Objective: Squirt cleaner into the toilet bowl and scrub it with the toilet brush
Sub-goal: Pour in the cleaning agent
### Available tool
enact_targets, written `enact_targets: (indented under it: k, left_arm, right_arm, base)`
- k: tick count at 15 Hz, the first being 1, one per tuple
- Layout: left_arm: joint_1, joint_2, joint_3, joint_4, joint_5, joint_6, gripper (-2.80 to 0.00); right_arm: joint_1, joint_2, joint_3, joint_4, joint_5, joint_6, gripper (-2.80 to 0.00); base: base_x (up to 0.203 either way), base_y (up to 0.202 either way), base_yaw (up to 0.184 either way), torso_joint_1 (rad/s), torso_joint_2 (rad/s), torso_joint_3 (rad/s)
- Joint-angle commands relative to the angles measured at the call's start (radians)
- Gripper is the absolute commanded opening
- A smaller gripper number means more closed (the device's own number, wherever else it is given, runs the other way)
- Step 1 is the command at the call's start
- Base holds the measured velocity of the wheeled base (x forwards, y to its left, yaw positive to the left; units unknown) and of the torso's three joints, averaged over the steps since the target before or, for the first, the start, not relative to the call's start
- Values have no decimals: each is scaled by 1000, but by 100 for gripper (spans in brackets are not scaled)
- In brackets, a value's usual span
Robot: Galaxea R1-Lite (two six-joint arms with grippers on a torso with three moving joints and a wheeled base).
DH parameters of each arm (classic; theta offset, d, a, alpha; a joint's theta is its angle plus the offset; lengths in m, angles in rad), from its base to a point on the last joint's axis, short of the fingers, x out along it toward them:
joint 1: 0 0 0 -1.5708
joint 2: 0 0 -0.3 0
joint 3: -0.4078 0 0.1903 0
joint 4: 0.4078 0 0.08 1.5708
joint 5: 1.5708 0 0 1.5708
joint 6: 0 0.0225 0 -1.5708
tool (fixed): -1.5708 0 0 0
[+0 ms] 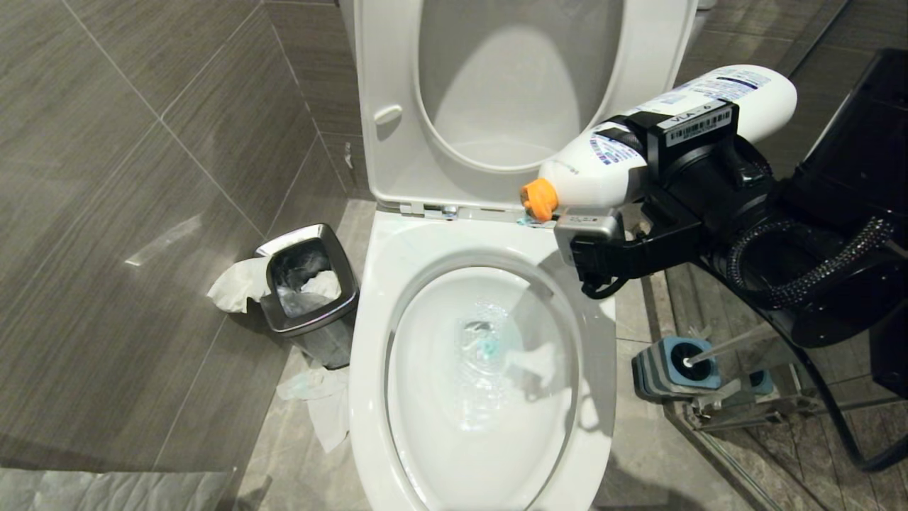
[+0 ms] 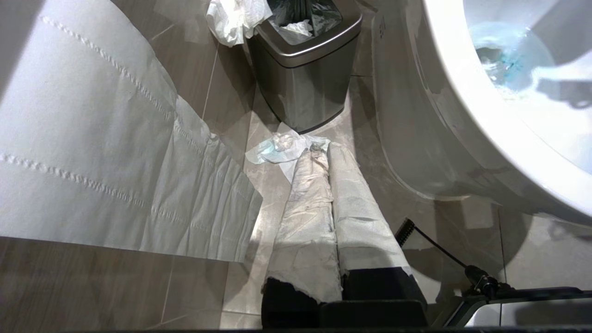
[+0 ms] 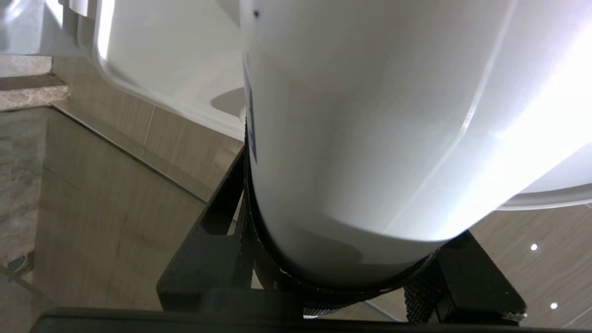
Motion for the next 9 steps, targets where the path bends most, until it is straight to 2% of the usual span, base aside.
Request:
enact_targets:
  k: [1, 9]
  left_arm:
    - [0, 0, 3, 0, 0, 0, -280]
    - [0, 0, 3, 0, 0, 0, -280]
  right_arm:
    - [1, 2, 0, -4, -4, -12, -280]
    - [10, 12, -4, -6, -7, -3, -280]
  base:
    - [0, 0, 0, 0, 0, 0]
    - [0, 0, 0, 0, 0, 0]
